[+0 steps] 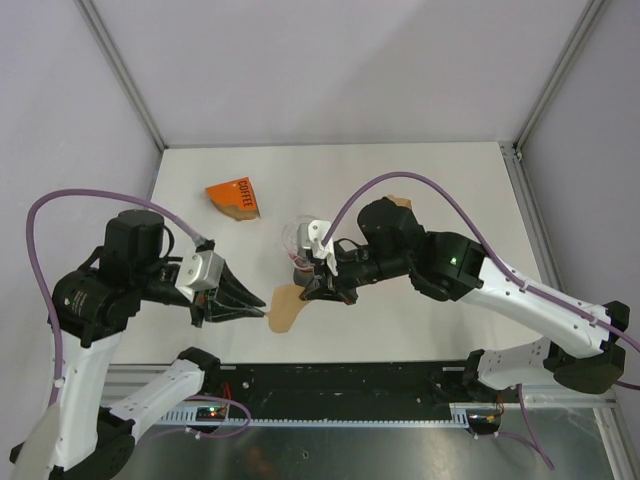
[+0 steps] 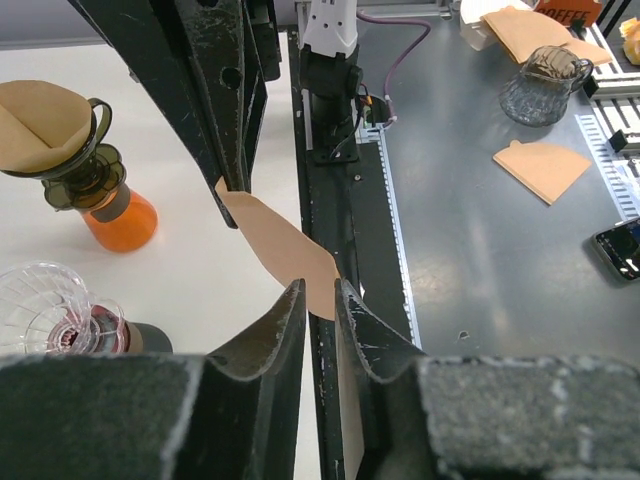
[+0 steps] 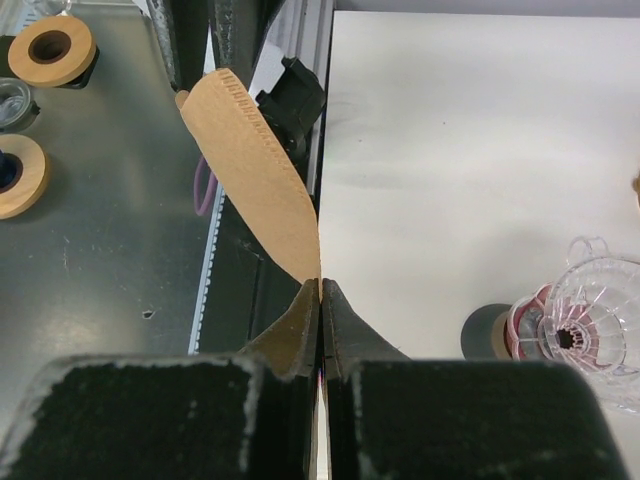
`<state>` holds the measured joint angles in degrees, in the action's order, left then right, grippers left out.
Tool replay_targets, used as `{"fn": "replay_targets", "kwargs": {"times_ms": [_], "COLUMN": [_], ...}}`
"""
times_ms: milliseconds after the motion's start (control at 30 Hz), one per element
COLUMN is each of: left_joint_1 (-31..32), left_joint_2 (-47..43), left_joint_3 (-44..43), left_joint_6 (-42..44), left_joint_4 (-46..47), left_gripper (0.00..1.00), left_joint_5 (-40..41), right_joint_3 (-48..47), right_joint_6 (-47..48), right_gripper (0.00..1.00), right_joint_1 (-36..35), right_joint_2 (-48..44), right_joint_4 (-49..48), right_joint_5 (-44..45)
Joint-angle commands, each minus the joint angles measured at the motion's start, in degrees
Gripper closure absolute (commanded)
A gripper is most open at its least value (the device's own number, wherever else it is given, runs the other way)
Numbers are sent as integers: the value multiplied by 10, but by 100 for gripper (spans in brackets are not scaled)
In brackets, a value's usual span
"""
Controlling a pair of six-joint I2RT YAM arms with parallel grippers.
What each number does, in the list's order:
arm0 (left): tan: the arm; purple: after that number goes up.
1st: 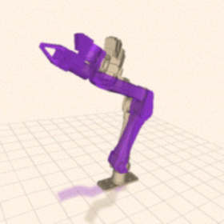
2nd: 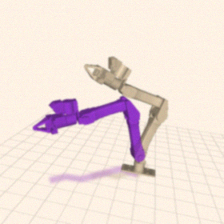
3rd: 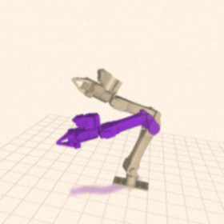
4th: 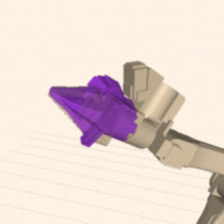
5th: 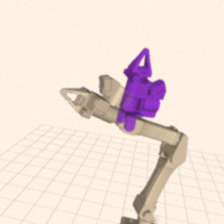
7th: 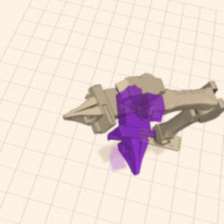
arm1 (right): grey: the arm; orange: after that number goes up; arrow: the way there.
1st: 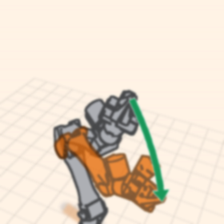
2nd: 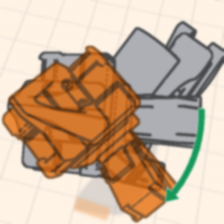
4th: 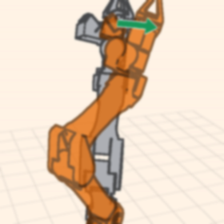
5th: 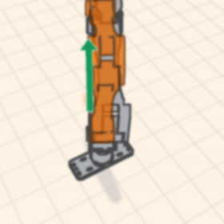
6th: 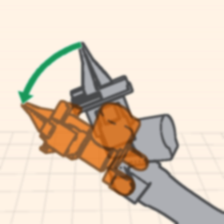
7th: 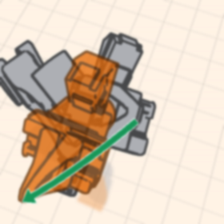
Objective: Place the coffee filter in the dripper
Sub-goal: Place the coffee filter in the coffee dripper.
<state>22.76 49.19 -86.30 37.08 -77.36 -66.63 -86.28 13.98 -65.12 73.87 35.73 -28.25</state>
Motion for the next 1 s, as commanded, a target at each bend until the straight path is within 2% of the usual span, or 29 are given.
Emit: {"fn": "replay_targets", "kwargs": {"times_ms": [0,233,367,600,733,800,967], "left_joint_1": [4,4,5,5,5,6,5], "left_joint_2": [-1,-7,-3,2,2,3,7], "left_joint_3": [-5,-6,-6,-17,-21,-28,-27], "left_joint_6": [-15,-5,-4,-4,-4,-3,-4], "left_joint_4": [-24,-29,-29,-30,-30,-29,-30], "left_gripper": [77,69,64,72,91,96,100], "left_joint_5": [-24,80,98,84,77,79,79], "right_joint_3": [-25,-21,-24,-23,-24,-23,-22], "right_joint_6": [-7,3,6,7,10,10,9], "right_gripper": [100,100,100,100,100,100,100], "right_joint_1": [0,10,11,10,10,10,10], "right_joint_2": [-1,-15,-18,-19,-19,-19,-20], "right_joint_4": [-12,4,11,12,13,14,13], "right_joint_5": [6,3,-3,-6,-7,-6,-9]}}
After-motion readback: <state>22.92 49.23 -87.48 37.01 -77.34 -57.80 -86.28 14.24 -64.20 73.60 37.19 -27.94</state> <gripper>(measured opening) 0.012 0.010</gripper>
